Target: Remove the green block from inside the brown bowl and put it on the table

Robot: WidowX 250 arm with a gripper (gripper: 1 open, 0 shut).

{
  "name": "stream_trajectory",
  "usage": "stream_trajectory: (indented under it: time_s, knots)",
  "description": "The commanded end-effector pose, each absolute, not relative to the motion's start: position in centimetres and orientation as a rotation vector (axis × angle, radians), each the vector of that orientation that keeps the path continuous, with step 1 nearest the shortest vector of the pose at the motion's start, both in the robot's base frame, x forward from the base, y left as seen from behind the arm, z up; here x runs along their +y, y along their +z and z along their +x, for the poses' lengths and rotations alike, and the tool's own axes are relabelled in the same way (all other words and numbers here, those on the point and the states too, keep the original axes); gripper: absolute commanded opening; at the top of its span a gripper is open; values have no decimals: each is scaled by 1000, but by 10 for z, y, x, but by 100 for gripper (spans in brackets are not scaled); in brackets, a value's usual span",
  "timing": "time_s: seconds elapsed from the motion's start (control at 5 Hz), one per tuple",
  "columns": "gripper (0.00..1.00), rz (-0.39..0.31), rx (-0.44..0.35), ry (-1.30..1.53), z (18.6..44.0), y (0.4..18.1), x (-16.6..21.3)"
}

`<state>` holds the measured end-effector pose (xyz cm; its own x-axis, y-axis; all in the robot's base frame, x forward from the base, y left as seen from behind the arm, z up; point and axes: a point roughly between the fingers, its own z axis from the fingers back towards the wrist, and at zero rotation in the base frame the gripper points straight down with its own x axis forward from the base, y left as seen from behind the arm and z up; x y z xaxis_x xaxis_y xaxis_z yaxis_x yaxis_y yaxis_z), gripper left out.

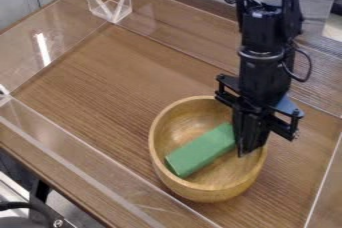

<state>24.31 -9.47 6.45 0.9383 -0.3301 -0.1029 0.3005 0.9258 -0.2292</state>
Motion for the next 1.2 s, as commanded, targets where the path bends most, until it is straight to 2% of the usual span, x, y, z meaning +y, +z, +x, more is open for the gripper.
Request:
stream_trajectory:
  time_s: [0.0,0.6,0.8,1.0]
  knots:
    - [0,-222,39,-343,256,85,-92]
    - [0,-229,-12,-373,264,87,-82]
    - [100,-228,-28,-399,266,87,-79]
    - [100,-226,-42,-431,268,85,-76]
